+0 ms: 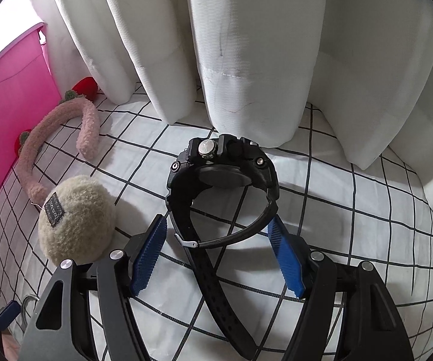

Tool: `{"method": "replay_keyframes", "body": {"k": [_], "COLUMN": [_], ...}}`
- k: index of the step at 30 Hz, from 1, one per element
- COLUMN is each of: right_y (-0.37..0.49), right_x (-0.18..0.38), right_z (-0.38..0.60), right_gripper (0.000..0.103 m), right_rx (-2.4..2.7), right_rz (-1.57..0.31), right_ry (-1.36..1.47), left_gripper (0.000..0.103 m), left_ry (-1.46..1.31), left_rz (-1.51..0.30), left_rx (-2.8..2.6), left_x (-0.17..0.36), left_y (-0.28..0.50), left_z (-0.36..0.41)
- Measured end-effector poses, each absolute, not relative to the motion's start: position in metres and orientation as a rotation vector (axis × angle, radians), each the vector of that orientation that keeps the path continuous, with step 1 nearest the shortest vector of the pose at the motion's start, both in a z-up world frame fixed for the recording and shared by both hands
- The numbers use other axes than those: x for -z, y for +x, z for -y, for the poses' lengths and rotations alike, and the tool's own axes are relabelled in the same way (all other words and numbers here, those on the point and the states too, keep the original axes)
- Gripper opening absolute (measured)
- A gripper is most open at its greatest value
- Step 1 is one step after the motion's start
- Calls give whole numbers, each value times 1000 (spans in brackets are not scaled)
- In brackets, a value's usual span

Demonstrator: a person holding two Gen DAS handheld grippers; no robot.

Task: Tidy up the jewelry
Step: 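Close the right tool on the black watch band while the left tool lowers around the ring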

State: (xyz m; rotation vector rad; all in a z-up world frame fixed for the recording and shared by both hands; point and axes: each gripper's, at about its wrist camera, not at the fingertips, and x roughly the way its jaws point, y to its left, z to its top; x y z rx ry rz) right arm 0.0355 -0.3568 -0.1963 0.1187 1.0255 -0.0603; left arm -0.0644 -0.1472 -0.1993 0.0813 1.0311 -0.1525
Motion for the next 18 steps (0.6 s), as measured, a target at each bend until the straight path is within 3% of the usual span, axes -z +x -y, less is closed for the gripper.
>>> {"method": "replay_keyframes", "body": {"k": [18], "right_y": [52], "right_x": [204], "right_z": [345], "right_gripper": [73], "right_rx": [80], "right_rz": [-1003], "right_ry": [65], "left_gripper": [97], "left_ry": [80], "left_rz": [-969], "left_rx": [163], "left_x": [200], "left_y": [-65], "left_z": [153]}}
